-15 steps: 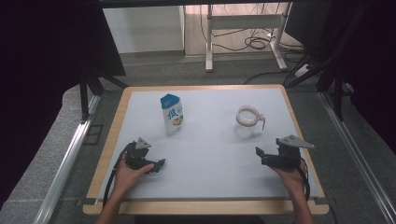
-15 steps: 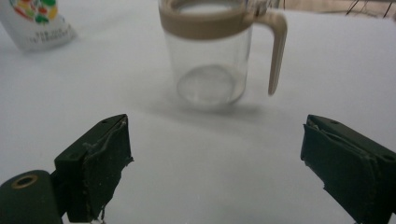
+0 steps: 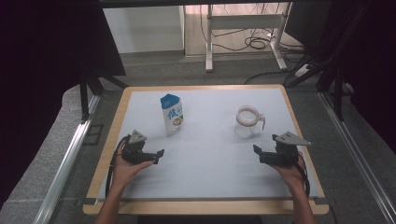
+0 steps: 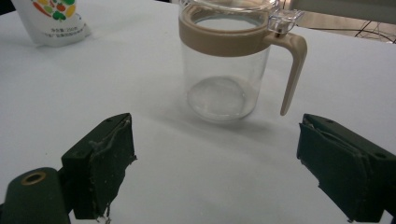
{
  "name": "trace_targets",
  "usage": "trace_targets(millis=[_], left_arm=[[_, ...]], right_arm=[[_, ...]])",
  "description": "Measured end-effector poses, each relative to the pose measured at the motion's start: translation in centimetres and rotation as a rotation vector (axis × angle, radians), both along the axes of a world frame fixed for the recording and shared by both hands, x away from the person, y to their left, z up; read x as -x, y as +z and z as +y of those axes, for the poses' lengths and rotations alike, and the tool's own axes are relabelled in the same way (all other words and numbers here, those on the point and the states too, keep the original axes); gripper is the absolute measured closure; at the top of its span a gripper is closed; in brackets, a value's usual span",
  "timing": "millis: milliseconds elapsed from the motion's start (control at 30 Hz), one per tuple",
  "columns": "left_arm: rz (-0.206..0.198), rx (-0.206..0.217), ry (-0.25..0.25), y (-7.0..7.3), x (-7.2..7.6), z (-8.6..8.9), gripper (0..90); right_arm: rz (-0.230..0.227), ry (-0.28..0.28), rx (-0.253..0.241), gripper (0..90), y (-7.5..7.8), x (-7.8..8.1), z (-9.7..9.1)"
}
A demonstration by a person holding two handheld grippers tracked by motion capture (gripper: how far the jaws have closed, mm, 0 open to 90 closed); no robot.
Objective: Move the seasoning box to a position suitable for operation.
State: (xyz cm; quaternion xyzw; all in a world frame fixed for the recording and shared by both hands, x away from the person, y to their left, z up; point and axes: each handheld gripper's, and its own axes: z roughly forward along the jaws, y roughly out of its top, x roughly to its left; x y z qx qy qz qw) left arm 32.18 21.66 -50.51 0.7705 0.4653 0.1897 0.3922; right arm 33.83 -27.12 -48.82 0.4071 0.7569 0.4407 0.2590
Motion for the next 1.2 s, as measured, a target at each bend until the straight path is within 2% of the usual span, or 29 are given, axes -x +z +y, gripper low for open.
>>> trace_targets(millis=[67,133,167,233,333,367,633,767,833,1000,1067,1167,1200], left_arm=[[-0.002,0.004,-0.009,0.2,0.0,-0.2,6.7],[-0.001,-0.034,-0.023,0.0,0.0,-0.3,7.6],[-0.001,-0.034,-0.023,0.0,0.0,-0.3,8.4],[0.012,-0.014,-0.032,-0.3,-0.1,-0.1,8.8],[0.020,-0.019,-0.023,-0.4,0.1,-0.1,10.2],[0.027,-0.015,-0.025,-0.4,0.1,0.0,10.8],[0.027,-0.004,-0.023,-0.3,0.3,0.3,12.2],[0.037,0.050,-0.034,-0.2,0.4,0.8,12.2],[0.045,0.062,-0.037,-0.2,0.4,0.7,12.1],[0.054,0.066,-0.052,-0.4,0.5,0.6,11.6],[0.059,0.071,-0.054,-0.4,0.6,0.5,11.4],[0.066,0.074,-0.059,-0.3,0.7,0.5,11.3],[0.066,0.074,-0.058,-0.3,0.7,0.5,11.3]], right_arm=[[-0.004,0.001,0.009,12.4,0.0,0.4,0.2],[0.004,-0.005,0.002,12.4,0.0,0.5,0.2],[0.004,-0.005,0.002,12.4,0.0,0.5,0.2],[0.006,-0.009,-0.028,12.4,0.2,0.7,-0.2],[0.003,-0.015,-0.031,12.5,0.5,0.8,-0.4],[-0.014,-0.013,-0.043,12.9,0.9,0.8,-0.5],[-0.029,0.010,-0.040,12.6,2.4,0.1,-0.1],[-0.039,0.026,-0.019,11.2,4.2,-1.1,0.6],[-0.038,0.032,-0.016,10.7,4.8,-1.7,0.9],[-0.038,0.050,-0.007,10.1,5.7,-2.8,1.8],[-0.029,0.054,-0.011,9.1,6.0,-3.3,2.1],[-0.006,0.070,0.017,7.7,6.3,-4.9,2.8],[-0.006,0.070,0.017,7.7,6.3,-4.9,2.8]])
